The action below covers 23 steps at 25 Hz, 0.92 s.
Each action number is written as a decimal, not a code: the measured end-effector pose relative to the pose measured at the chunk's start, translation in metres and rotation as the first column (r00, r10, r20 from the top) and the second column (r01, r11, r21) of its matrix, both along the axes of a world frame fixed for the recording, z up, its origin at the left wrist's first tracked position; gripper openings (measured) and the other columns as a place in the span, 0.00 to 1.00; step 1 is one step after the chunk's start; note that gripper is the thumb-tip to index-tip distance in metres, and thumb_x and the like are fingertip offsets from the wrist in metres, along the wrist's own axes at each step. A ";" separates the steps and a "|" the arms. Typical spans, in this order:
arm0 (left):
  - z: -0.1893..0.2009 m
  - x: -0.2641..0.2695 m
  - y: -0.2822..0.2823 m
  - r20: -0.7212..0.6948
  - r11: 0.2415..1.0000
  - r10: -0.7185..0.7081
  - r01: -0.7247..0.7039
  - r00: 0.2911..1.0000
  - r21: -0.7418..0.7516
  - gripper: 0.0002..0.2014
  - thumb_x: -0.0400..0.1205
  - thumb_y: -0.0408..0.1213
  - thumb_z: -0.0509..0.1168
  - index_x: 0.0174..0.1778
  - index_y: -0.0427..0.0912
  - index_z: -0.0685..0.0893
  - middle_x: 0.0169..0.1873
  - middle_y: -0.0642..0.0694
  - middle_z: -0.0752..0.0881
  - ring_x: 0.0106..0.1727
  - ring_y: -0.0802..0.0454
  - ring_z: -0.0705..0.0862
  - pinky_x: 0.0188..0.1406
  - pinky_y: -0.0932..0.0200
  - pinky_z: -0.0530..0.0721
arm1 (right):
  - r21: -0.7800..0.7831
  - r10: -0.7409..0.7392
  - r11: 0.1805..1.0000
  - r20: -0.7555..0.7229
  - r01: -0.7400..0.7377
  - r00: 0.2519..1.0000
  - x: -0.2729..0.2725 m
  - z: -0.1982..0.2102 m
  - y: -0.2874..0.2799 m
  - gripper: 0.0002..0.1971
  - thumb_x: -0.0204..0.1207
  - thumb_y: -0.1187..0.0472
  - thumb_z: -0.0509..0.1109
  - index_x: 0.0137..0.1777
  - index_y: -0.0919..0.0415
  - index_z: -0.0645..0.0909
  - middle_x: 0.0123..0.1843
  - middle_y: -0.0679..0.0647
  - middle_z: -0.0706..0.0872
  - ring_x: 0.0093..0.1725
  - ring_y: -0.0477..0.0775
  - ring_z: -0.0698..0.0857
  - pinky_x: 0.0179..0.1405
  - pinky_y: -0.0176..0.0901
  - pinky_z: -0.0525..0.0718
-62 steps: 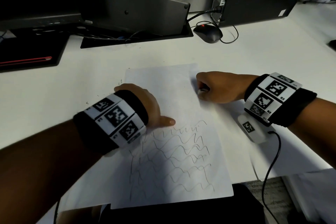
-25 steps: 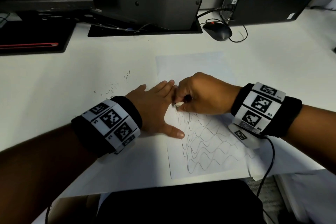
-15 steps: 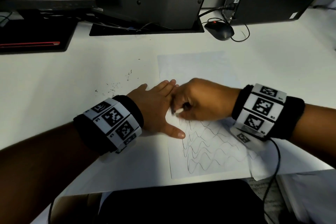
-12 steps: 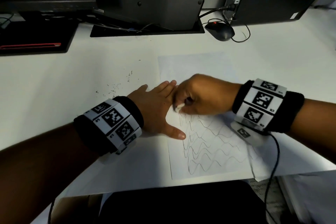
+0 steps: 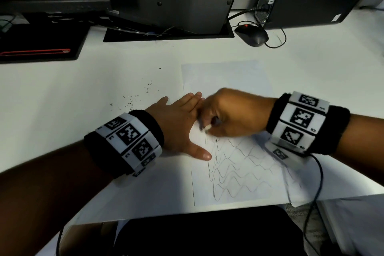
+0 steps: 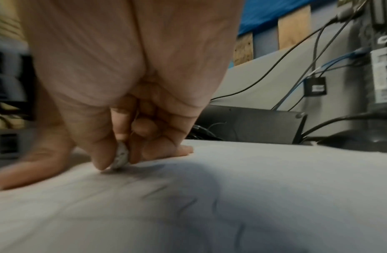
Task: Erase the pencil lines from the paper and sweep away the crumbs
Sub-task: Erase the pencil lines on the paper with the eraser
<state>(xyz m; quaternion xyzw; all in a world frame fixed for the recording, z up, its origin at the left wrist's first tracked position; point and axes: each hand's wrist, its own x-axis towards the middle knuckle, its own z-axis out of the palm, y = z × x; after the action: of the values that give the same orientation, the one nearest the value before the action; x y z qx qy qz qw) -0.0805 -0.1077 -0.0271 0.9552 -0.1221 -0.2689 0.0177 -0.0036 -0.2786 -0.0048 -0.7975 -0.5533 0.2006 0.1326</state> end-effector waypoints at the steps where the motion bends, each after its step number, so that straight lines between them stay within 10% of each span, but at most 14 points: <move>1: 0.000 -0.001 0.000 -0.001 1.000 -0.002 0.002 1.000 0.004 0.64 0.63 0.85 0.54 0.86 0.55 0.33 0.85 0.55 0.30 0.85 0.59 0.32 0.85 0.37 0.44 | -0.018 0.024 1.000 -0.040 -0.025 0.999 -0.004 0.001 -0.002 0.05 0.73 0.59 0.75 0.47 0.55 0.90 0.44 0.46 0.90 0.40 0.41 0.85 0.44 0.35 0.83; 17: 0.002 -0.002 0.000 0.000 0.999 -0.015 0.015 1.000 0.042 0.66 0.63 0.85 0.51 0.86 0.50 0.30 0.85 0.54 0.29 0.85 0.58 0.32 0.85 0.37 0.45 | -0.021 -0.001 1.000 -0.010 0.001 1.000 -0.004 0.002 -0.006 0.05 0.74 0.57 0.74 0.47 0.54 0.90 0.45 0.43 0.90 0.38 0.35 0.82 0.44 0.29 0.80; 23: -0.002 0.000 0.002 -0.009 1.000 -0.002 0.002 1.000 -0.005 0.64 0.61 0.86 0.55 0.86 0.58 0.35 0.85 0.56 0.31 0.85 0.60 0.32 0.85 0.37 0.43 | 0.019 -0.014 1.000 0.052 0.013 0.999 0.001 -0.001 0.004 0.06 0.75 0.57 0.72 0.47 0.54 0.89 0.45 0.47 0.90 0.44 0.47 0.87 0.47 0.45 0.85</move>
<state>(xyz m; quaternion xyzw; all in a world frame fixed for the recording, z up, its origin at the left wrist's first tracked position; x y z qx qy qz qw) -0.0803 -0.1058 -0.0291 0.9539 -0.1234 -0.2729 0.0203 -0.0025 -0.2742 -0.0059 -0.8050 -0.5529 0.1735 0.1271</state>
